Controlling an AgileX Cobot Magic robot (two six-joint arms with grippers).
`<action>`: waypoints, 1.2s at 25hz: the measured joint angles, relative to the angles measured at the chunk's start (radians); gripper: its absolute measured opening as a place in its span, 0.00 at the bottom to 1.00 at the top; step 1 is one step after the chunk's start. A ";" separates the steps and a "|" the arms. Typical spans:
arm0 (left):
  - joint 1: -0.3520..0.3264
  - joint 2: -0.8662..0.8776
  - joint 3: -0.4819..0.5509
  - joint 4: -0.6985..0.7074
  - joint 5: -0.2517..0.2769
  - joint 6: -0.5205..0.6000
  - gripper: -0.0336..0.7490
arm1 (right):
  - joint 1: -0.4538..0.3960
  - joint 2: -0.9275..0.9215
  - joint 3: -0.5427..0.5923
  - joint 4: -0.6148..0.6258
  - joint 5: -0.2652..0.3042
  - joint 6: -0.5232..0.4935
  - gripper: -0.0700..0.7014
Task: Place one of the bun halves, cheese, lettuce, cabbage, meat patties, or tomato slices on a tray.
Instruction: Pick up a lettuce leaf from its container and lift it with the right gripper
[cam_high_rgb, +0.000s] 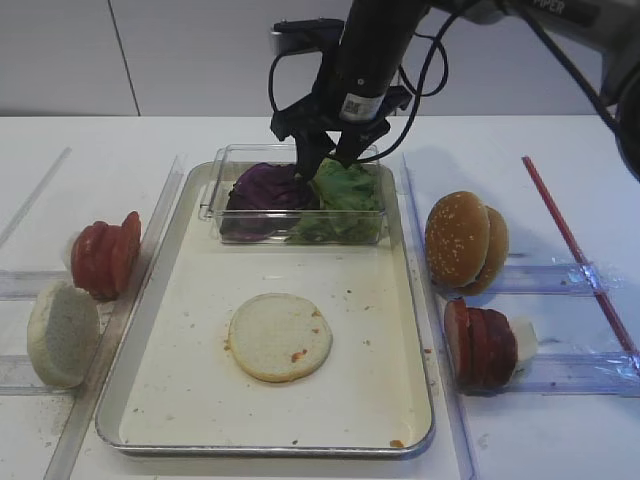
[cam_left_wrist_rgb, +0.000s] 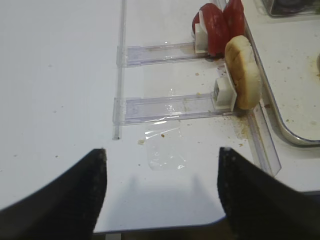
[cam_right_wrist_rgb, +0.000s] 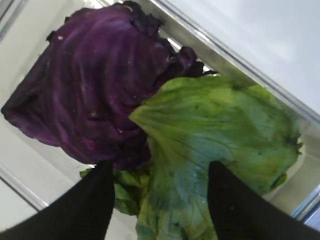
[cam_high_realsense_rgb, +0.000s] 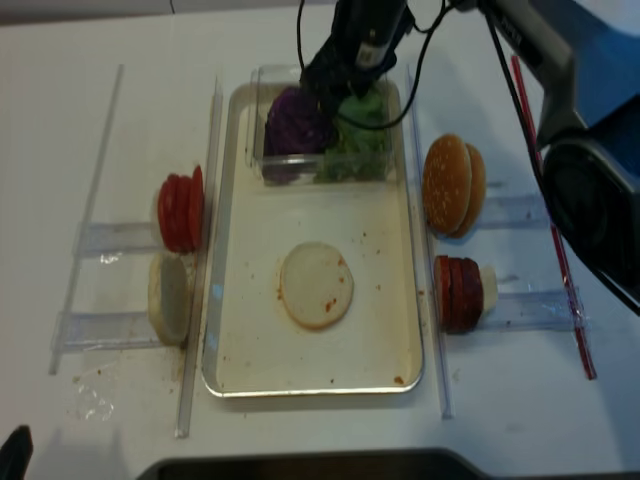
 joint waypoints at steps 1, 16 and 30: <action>0.000 0.000 0.000 0.000 0.000 0.000 0.60 | 0.000 0.005 0.000 0.000 0.000 0.000 0.65; 0.000 0.000 0.000 0.000 0.000 0.000 0.60 | 0.000 0.030 0.000 -0.073 -0.002 0.077 0.65; 0.000 0.000 0.000 0.000 0.000 0.000 0.60 | 0.000 0.049 0.000 -0.073 -0.002 0.079 0.53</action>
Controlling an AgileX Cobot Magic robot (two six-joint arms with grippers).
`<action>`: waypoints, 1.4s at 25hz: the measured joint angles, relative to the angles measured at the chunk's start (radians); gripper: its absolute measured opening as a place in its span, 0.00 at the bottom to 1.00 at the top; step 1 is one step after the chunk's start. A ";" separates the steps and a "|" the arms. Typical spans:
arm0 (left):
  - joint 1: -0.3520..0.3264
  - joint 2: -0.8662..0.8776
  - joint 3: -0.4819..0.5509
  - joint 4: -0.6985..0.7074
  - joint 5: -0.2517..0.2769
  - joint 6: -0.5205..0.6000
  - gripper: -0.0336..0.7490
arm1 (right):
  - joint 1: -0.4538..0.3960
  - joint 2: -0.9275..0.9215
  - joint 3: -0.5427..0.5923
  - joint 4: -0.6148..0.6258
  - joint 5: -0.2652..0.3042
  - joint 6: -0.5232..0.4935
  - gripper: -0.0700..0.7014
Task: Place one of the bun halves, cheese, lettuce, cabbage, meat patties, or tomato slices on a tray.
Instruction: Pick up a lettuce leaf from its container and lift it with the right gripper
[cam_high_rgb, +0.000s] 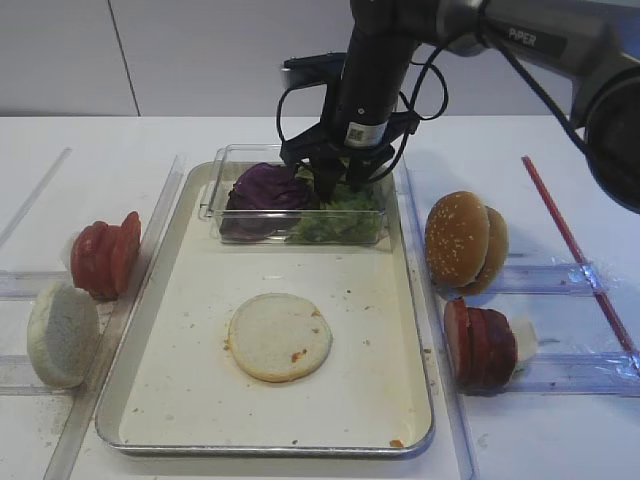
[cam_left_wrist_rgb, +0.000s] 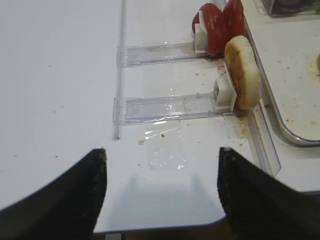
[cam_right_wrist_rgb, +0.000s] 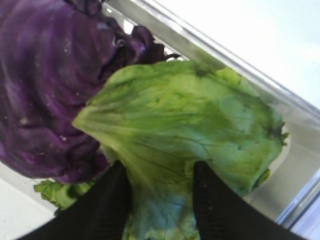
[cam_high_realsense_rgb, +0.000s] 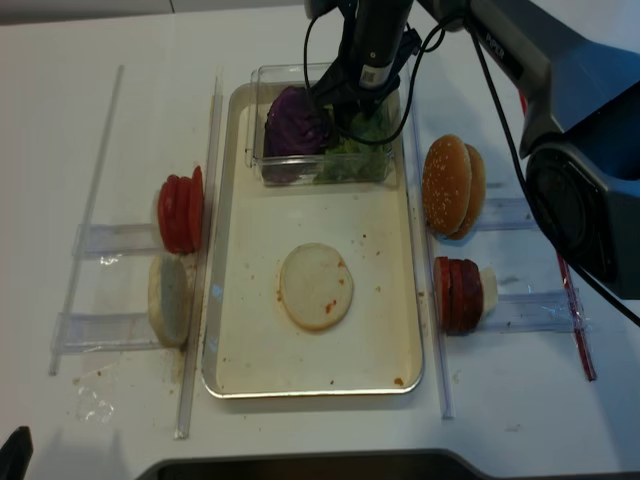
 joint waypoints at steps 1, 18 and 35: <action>0.000 0.000 0.000 0.000 0.000 0.000 0.60 | 0.000 0.000 0.000 0.000 0.000 0.000 0.52; 0.000 0.000 0.000 0.000 0.000 0.000 0.60 | 0.000 0.000 0.000 0.000 -0.002 0.005 0.16; 0.000 0.000 0.000 0.000 0.000 0.000 0.60 | 0.000 -0.072 0.000 -0.012 -0.002 0.005 0.16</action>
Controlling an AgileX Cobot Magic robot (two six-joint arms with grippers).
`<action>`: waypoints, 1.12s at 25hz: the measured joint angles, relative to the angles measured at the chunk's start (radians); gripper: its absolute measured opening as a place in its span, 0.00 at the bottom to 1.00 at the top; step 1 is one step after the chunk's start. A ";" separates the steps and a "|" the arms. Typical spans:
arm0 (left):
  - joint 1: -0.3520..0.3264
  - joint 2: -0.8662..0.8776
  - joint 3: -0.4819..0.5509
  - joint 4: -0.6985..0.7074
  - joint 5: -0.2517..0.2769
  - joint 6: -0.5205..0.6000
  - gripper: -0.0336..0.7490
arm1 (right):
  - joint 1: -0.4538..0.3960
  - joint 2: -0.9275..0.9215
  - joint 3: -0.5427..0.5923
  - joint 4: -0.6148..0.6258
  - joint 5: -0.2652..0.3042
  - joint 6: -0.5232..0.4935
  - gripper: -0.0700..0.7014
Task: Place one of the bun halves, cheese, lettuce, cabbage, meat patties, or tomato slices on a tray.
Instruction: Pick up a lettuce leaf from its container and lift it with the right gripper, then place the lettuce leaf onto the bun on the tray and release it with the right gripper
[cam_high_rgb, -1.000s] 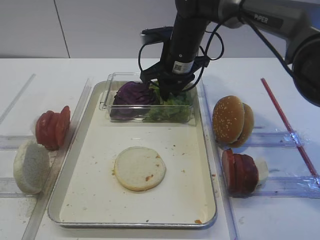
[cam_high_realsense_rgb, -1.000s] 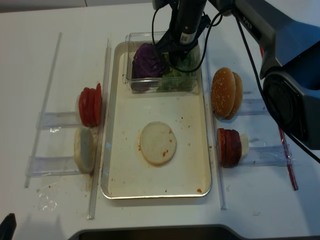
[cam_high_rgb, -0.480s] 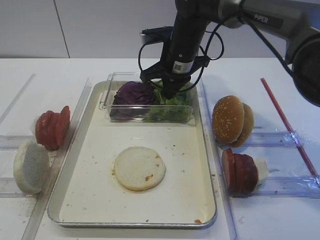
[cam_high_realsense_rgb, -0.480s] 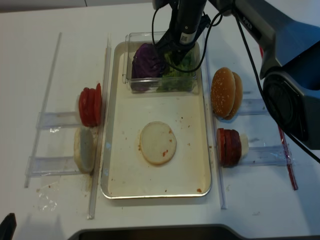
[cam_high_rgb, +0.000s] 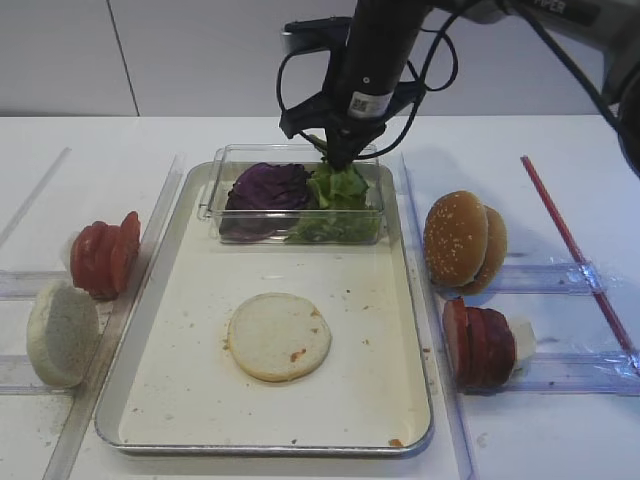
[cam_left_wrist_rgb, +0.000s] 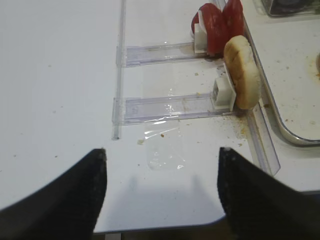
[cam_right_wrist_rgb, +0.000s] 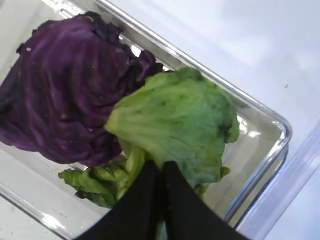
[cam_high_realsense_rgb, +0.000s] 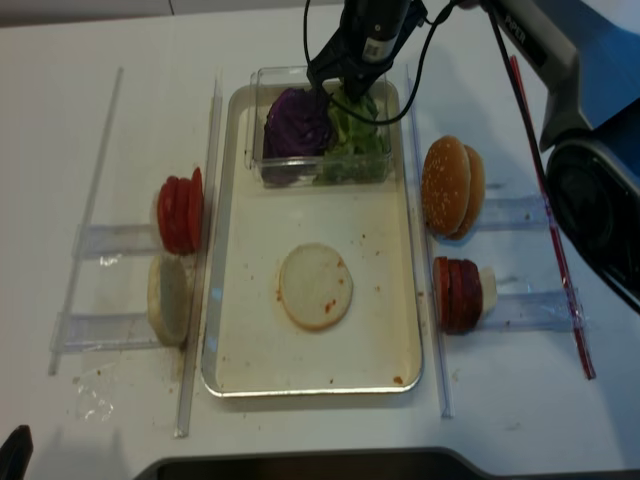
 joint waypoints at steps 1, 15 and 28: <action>0.000 0.000 0.000 0.000 0.000 0.000 0.60 | 0.000 -0.004 0.000 0.000 0.000 0.000 0.16; 0.000 0.000 0.000 0.000 0.000 0.000 0.60 | 0.000 -0.099 0.000 0.023 0.002 0.000 0.16; 0.000 0.000 0.000 0.000 0.000 0.000 0.60 | 0.064 -0.162 0.000 0.028 0.008 0.000 0.16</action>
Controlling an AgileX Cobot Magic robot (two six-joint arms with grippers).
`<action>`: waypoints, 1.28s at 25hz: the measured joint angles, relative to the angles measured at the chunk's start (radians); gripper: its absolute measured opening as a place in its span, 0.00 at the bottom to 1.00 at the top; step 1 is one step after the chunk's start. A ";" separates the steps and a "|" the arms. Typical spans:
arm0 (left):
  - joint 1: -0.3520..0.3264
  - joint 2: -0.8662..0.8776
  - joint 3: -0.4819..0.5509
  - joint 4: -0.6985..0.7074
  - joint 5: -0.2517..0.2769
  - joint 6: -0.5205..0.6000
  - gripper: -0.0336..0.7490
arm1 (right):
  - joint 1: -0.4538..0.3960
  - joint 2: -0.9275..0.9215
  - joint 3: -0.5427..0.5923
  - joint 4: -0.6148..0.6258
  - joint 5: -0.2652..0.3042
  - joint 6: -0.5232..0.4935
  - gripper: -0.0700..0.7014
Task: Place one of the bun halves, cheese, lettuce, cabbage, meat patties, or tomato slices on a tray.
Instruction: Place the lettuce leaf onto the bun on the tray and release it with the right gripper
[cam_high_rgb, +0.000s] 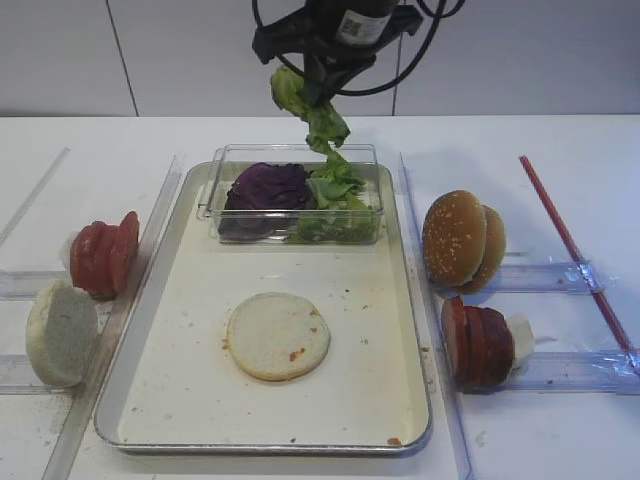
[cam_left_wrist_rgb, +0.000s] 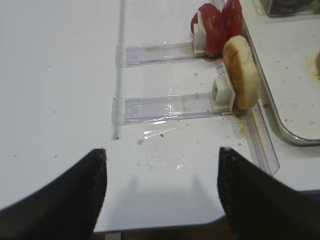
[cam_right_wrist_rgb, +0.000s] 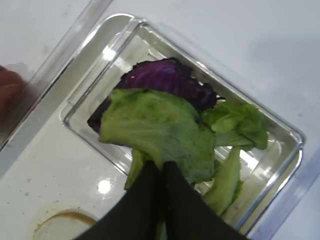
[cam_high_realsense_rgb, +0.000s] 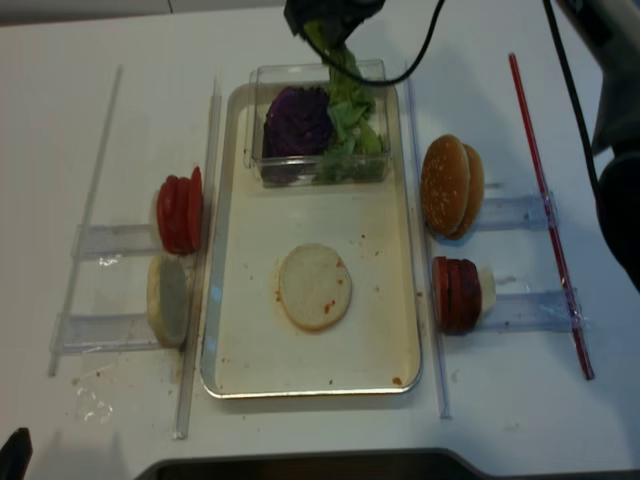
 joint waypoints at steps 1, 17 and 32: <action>0.000 0.000 0.000 0.000 0.000 0.000 0.60 | 0.008 0.000 0.009 0.005 0.000 0.000 0.16; 0.000 0.000 0.000 0.000 0.000 0.000 0.60 | 0.027 -0.213 0.419 0.152 -0.004 -0.065 0.16; 0.000 0.000 0.000 0.000 0.000 0.000 0.60 | 0.173 -0.229 0.526 0.091 -0.012 -0.084 0.16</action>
